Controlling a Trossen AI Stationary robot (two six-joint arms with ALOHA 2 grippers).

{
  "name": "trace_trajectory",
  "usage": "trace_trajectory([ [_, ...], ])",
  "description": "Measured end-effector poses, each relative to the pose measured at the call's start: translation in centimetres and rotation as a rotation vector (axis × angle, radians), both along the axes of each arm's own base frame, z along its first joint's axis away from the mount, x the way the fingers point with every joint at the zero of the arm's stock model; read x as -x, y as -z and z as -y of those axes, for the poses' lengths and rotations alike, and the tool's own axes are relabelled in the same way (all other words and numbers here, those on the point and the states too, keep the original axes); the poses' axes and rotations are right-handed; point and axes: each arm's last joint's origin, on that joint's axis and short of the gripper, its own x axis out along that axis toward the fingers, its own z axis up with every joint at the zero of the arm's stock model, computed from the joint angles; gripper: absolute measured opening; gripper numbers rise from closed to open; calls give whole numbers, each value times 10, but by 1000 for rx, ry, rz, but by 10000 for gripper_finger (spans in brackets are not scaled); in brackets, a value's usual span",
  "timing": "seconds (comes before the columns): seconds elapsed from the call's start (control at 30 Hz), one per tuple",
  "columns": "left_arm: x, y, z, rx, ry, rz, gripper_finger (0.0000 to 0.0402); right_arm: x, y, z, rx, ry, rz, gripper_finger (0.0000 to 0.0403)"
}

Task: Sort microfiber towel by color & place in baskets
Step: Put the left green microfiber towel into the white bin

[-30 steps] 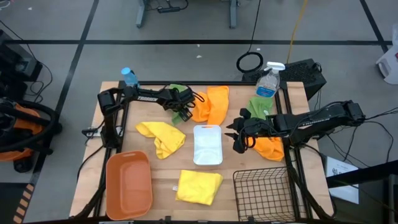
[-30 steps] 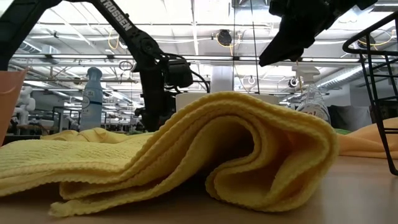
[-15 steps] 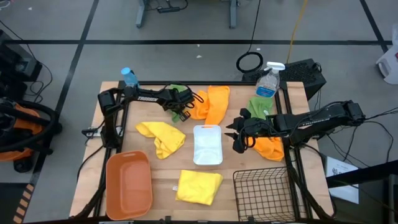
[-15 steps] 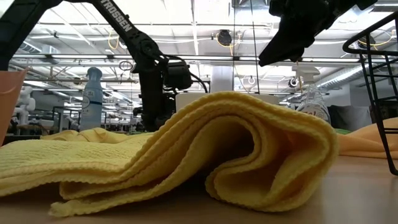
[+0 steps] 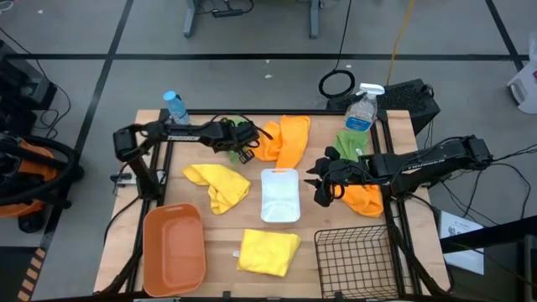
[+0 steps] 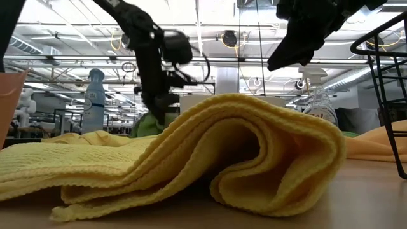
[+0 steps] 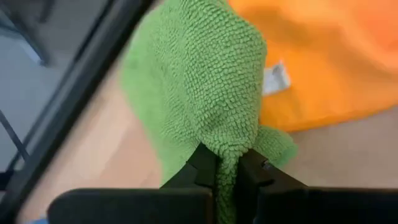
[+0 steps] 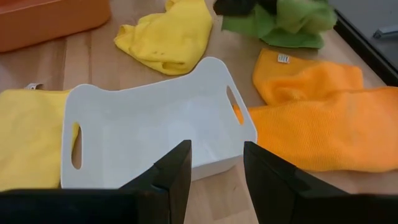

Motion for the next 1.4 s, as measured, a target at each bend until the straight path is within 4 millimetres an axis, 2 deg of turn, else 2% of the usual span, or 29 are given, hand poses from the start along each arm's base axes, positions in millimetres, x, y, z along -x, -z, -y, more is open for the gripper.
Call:
trace_trajectory([
  [0.2,5,-33,21,-100,45,63,22,0,0,0,-12,10,5,137],
  [0.37,11,-57,40,-150,131,102,22,0,8,0,-12,12,17,137],
  [0.6,18,-83,70,-207,256,160,22,-3,15,0,-10,4,150,137],
  [0.83,22,-107,98,-293,428,241,22,-10,1,0,106,10,357,142],
  [1.0,19,-118,114,-366,554,284,22,-12,-9,1,166,35,446,168],
  [1.17,15,-126,129,-467,702,281,22,-10,-8,5,352,146,375,206],
  [1.3,13,-129,138,-522,780,277,22,-6,-1,7,518,211,232,234],
  [1.4,12,-131,143,-543,806,286,22,-3,5,9,564,218,150,244],
])
